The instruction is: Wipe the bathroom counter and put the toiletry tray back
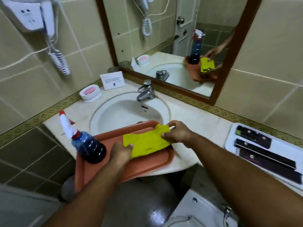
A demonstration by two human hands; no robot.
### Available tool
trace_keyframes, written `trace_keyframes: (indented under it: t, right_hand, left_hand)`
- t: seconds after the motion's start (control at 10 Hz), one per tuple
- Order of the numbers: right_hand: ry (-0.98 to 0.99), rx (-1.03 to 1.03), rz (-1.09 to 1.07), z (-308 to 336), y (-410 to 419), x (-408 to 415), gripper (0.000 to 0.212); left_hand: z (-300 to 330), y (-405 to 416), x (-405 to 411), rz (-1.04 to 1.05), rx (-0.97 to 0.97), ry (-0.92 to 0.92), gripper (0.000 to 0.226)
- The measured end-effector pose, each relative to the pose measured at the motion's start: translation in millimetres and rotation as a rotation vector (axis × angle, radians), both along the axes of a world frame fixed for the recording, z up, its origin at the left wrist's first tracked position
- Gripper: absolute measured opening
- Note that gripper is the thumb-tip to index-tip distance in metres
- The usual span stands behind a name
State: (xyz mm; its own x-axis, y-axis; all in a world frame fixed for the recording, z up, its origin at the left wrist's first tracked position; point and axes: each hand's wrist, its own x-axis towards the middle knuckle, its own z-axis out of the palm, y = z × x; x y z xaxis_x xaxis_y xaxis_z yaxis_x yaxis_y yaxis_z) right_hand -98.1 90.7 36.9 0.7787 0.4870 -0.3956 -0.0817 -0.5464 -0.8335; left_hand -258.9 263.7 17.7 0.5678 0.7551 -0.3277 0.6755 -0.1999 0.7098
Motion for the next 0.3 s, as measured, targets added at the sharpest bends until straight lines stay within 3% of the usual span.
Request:
trace_keyframes:
  t: [0.2,0.3]
  right_hand:
    - [-0.261,-0.246,0.229,-30,14,-37,0.047]
    - [-0.444,-0.221,0.19,-22,-2,-45,0.042]
  left_hand:
    - [-24,6,-43,0.147,-0.11,0.081,0.046]
    - [-9,2,-53,0.188,-0.08,0.123,0.047]
